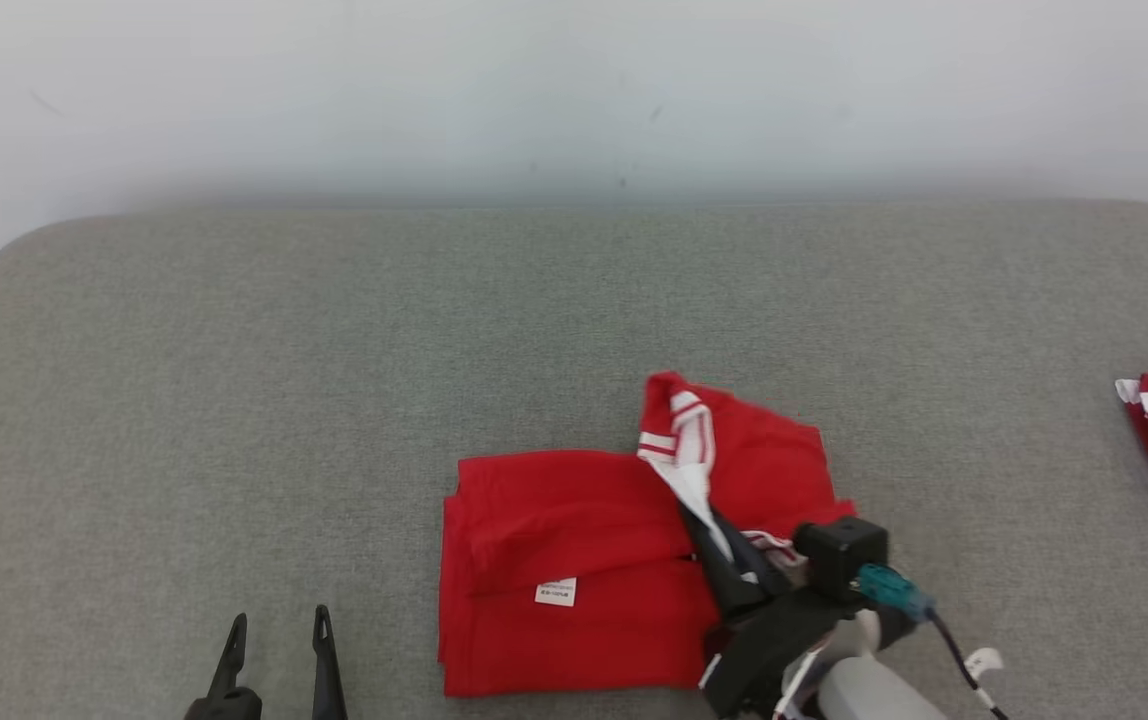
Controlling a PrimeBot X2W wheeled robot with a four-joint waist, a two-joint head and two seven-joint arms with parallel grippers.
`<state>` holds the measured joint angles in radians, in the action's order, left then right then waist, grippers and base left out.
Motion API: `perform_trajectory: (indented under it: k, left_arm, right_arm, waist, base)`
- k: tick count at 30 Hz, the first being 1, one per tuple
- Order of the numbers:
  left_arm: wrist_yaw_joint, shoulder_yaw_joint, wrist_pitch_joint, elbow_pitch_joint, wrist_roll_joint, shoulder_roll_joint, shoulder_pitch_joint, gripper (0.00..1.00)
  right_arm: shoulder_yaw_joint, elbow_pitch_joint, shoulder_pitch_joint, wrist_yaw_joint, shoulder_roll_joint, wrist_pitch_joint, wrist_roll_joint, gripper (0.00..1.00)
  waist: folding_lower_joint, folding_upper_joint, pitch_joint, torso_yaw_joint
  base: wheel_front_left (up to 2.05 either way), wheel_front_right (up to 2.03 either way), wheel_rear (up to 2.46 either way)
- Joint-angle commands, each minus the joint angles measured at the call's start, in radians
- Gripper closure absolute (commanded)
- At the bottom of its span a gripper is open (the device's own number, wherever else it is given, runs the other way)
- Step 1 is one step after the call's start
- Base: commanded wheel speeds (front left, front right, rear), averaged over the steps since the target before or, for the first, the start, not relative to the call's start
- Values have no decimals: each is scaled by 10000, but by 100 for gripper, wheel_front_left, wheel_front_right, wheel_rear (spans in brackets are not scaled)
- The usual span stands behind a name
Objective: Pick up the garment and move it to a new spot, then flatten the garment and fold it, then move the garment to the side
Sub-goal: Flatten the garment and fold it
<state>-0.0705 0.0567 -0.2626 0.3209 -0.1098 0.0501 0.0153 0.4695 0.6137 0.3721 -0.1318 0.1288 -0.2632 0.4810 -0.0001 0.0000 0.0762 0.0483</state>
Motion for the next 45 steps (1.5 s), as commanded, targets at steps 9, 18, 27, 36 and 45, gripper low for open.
perform_trajectory:
  k: [9,18,27,36,45]
  left_arm:
    - [-99,180,-28,8,-105,2,-16,0]
    - [-241,328,-28,13,-200,2,-30,0]
    - [-235,230,-28,-45,-178,4,27,0]
    - [-223,157,-28,-79,-105,3,91,0]
    - [-195,184,-28,-83,-140,3,197,0]
  right_arm:
    - [2063,166,782,29,-409,107,626,100]
    - [3300,702,1455,29,-713,23,1246,0]
    - [2529,304,1387,29,-542,-14,1107,0]
    - [1382,-106,624,29,-195,-16,676,0]
    - [2157,557,753,29,-9,-1,835,2]
  waist:
    - [1,0,110,500]
    - [1,0,141,747]
    - [1,0,204,516]
    - [1,0,196,210]
    - [1,0,291,118]
  base:
    - [0,0,0]
    - [0,0,0]
    - [0,0,0]
    - [0,0,0]
    - [0,0,0]
